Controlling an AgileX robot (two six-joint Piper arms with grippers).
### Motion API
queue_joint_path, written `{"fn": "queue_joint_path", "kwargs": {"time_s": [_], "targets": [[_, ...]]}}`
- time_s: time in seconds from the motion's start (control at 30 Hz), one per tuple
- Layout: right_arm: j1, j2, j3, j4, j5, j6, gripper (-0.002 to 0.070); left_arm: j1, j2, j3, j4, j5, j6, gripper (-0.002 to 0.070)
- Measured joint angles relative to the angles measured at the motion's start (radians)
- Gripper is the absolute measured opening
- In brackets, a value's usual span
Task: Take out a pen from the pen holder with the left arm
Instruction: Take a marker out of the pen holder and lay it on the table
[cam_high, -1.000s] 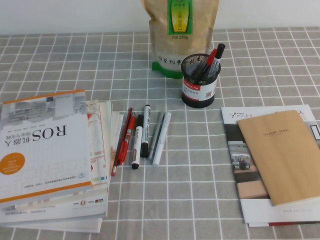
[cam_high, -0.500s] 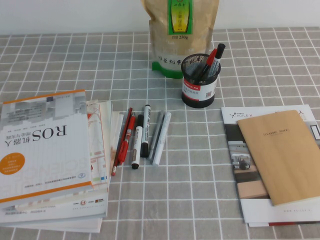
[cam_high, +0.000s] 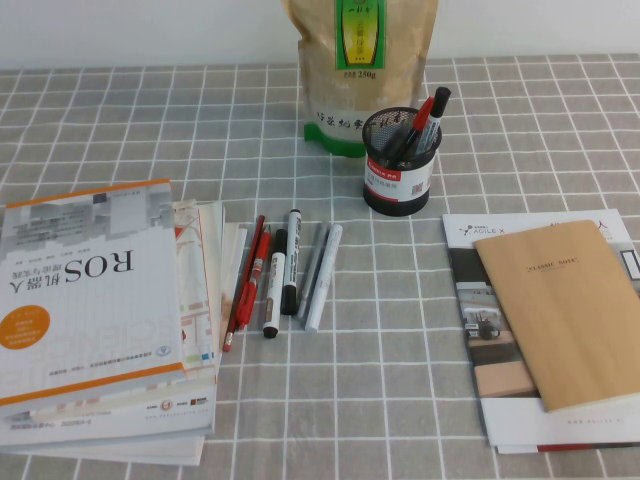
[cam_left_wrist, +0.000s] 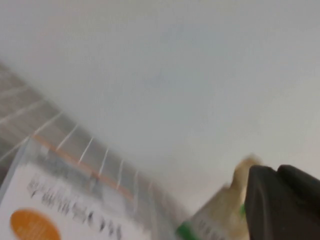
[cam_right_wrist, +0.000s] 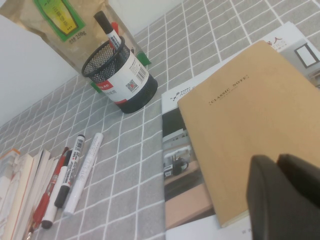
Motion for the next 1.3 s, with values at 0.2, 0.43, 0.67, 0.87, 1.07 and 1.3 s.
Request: {"fn": "queue_joint_path", "kwargs": {"time_s": [0.2,0.43,0.67,0.87,1.07,1.3], "targets": [[0.000,0.000,0.000,0.000,0.000,0.000,-0.0013,0.000,0.081,-0.187,0.150,0.356,0.112,-0.0001],[0.000,0.000,0.000,0.000,0.000,0.000,-0.0013,0.000,0.329,-0.380,0.131,0.440,0.370,-0.0001],[0.000,0.000,0.000,0.000,0.000,0.000,-0.0013,0.000,0.529,-0.459,0.045,0.427,0.555,-0.0001],[0.000,0.000,0.000,0.000,0.000,0.000,-0.0013,-0.062,0.630,-0.465,0.282,0.300,0.309,-0.0001],[0.000,0.000,0.000,0.000,0.000,0.000,-0.0013,-0.227,0.776,-0.505,0.539,0.067,0.038,-0.0001],[0.000,0.000,0.000,0.000,0.000,0.000,-0.0013,-0.323,1.073,-0.681,0.644,0.026,-0.024,-0.0001]]}}
